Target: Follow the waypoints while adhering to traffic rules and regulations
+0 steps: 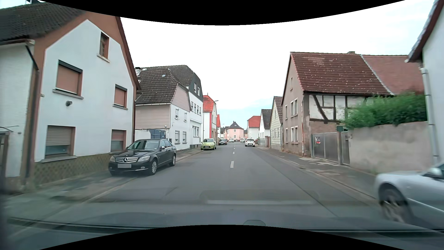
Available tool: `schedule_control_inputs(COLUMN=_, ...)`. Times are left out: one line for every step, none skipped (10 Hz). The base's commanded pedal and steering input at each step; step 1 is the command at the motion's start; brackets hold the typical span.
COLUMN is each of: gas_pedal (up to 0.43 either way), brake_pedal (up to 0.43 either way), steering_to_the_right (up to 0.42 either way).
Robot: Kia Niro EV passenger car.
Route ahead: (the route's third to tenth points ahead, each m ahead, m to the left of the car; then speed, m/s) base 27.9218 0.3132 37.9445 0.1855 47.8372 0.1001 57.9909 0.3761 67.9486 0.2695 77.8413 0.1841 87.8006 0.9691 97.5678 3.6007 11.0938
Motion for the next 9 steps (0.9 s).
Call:
schedule_control_inputs(gas_pedal=0.028, brake_pedal=0.000, steering_to_the_right=-0.004)
schedule_control_inputs(gas_pedal=0.028, brake_pedal=0.000, steering_to_the_right=-0.004)
schedule_control_inputs(gas_pedal=0.028, brake_pedal=0.000, steering_to_the_right=-0.005)
schedule_control_inputs(gas_pedal=0.028, brake_pedal=0.000, steering_to_the_right=-0.004)
schedule_control_inputs(gas_pedal=0.028, brake_pedal=0.000, steering_to_the_right=-0.004)
schedule_control_inputs(gas_pedal=0.028, brake_pedal=0.000, steering_to_the_right=-0.005)
schedule_control_inputs(gas_pedal=0.028, brake_pedal=0.000, steering_to_the_right=-0.005)
schedule_control_inputs(gas_pedal=0.028, brake_pedal=0.000, steering_to_the_right=-0.004)
schedule_control_inputs(gas_pedal=0.028, brake_pedal=0.000, steering_to_the_right=-0.005)
